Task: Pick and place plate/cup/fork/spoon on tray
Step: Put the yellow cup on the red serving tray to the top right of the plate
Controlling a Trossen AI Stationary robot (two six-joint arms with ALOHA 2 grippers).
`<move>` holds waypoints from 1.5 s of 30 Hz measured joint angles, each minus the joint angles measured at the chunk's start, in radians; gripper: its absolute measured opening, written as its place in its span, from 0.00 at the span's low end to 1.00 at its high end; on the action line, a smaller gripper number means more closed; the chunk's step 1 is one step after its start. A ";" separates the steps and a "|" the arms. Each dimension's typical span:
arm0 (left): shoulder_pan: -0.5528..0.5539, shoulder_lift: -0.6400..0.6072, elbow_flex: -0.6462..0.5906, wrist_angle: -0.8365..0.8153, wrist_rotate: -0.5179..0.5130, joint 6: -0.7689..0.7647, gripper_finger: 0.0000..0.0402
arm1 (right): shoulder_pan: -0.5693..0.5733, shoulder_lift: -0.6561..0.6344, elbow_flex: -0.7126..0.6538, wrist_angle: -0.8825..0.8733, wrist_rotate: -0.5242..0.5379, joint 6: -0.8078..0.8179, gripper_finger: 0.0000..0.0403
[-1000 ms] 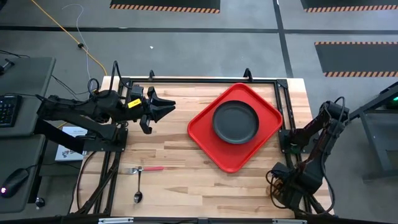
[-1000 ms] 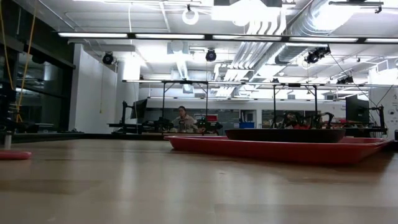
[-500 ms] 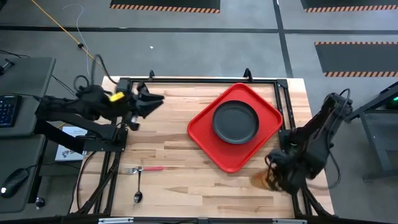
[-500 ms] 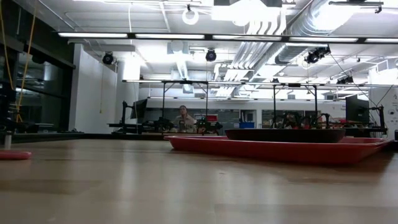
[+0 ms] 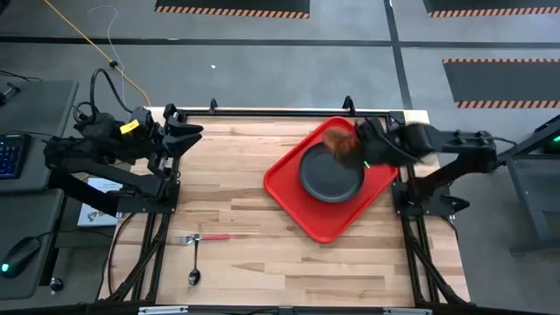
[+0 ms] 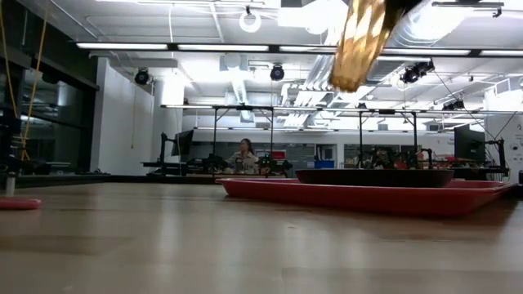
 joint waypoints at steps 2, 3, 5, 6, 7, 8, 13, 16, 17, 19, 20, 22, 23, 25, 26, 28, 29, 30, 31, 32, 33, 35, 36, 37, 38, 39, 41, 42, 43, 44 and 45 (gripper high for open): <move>0.000 -0.004 0.000 -0.022 0.000 0.025 0.22 | -0.110 0.020 -0.027 0.042 0.000 -0.051 0.00; 0.000 -0.004 0.000 -0.033 0.000 0.034 0.22 | -0.161 0.030 -0.041 0.069 0.000 -0.079 0.00; 0.000 -0.004 0.000 -0.051 0.000 0.046 0.22 | -0.251 0.060 -0.073 0.129 -0.008 -0.133 0.00; 0.000 -0.004 0.000 -0.056 0.000 0.050 0.22 | -0.290 0.076 -0.088 0.170 -0.023 -0.168 0.00; 0.000 -0.001 0.000 -0.058 0.000 0.050 0.22 | -0.327 0.093 -0.103 0.214 -0.043 -0.207 0.00; 0.000 0.005 0.000 -0.064 0.000 0.049 0.22 | -0.360 0.111 -0.117 0.257 -0.067 -0.247 0.00; 0.000 0.034 0.000 -0.093 -0.006 0.024 0.22 | -0.477 0.211 -0.174 0.506 -0.266 -0.441 0.00; 0.000 0.057 0.000 -0.094 -0.011 0.018 0.22 | -0.494 0.261 -0.174 0.581 -0.343 -0.512 0.00; 0.000 0.064 0.000 -0.094 -0.012 0.011 0.22 | -0.495 0.274 -0.174 0.594 -0.363 -0.531 0.00; 0.000 0.080 0.000 -0.093 -0.013 -0.002 0.22 | -0.494 0.295 -0.174 0.597 -0.396 -0.565 0.00; 0.000 0.087 0.000 -0.094 -0.013 -0.002 0.22 | -0.494 0.303 -0.174 0.597 -0.408 -0.579 0.00; 0.000 0.103 -0.001 -0.095 -0.013 -0.003 0.22 | -0.490 0.313 -0.174 0.598 -0.420 -0.606 0.00; 0.000 0.110 -0.001 -0.094 -0.013 -0.003 0.22 | -0.490 0.314 -0.174 0.598 -0.423 -0.614 0.00; 0.000 0.121 -0.001 -0.094 -0.013 -0.013 0.22 | -0.488 0.314 -0.174 0.602 -0.422 -0.623 0.00; 0.000 0.125 -0.001 -0.093 -0.013 -0.019 0.22 | -0.486 0.314 -0.174 0.605 -0.423 -0.624 0.00; 0.000 0.131 -0.001 -0.094 -0.013 -0.020 0.22 | -0.485 0.313 -0.174 0.596 -0.426 -0.642 0.00; 0.000 0.134 -0.001 -0.092 -0.013 -0.020 0.22 | -0.485 0.312 -0.174 0.586 -0.435 -0.653 0.00; 0.000 0.135 -0.001 -0.093 -0.013 -0.020 0.22 | -0.485 0.311 -0.174 0.579 -0.444 -0.656 0.00; 0.000 0.135 -0.001 -0.094 -0.013 -0.020 0.22 | -0.485 0.311 -0.174 0.573 -0.451 -0.657 0.00; 0.000 0.135 -0.001 -0.094 -0.013 -0.020 0.22 | -0.485 0.311 -0.174 0.565 -0.456 -0.657 0.00; 0.000 0.135 -0.001 -0.094 -0.013 -0.020 0.22 | -0.485 0.311 -0.174 0.556 -0.460 -0.657 0.00; 0.000 0.134 -0.001 -0.093 -0.013 -0.020 0.22 | -0.485 0.311 -0.174 0.542 -0.461 -0.659 0.00; 0.000 0.134 -0.001 -0.093 -0.013 -0.020 0.22 | -0.485 0.311 -0.174 0.533 -0.463 -0.664 0.00; 0.000 0.133 -0.001 -0.094 -0.013 -0.020 0.22 | -0.485 0.311 -0.174 0.517 -0.463 -0.671 0.00; 0.000 0.132 -0.001 -0.094 -0.013 -0.020 0.22 | -0.485 0.311 -0.174 0.498 -0.463 -0.679 0.00; 0.000 0.131 -0.001 -0.093 -0.013 -0.020 0.22 | -0.485 0.311 -0.174 0.478 -0.464 -0.682 0.00; 0.000 0.131 -0.001 -0.093 -0.013 -0.020 0.22 | -0.485 0.311 -0.174 0.444 -0.463 -0.684 0.00; 0.000 0.132 -0.001 -0.093 -0.013 -0.020 0.22 | -0.485 0.311 -0.174 0.432 -0.462 -0.684 0.00; 0.000 0.132 -0.001 -0.094 -0.013 -0.020 0.22 | -0.485 0.310 -0.174 0.420 -0.455 -0.684 0.00; 0.000 0.132 -0.001 -0.094 -0.013 -0.020 0.22 | -0.485 0.306 -0.174 0.412 -0.446 -0.684 0.00; 0.000 0.131 -0.001 -0.094 -0.013 -0.020 0.22 | -0.485 0.300 -0.174 0.412 -0.443 -0.684 0.00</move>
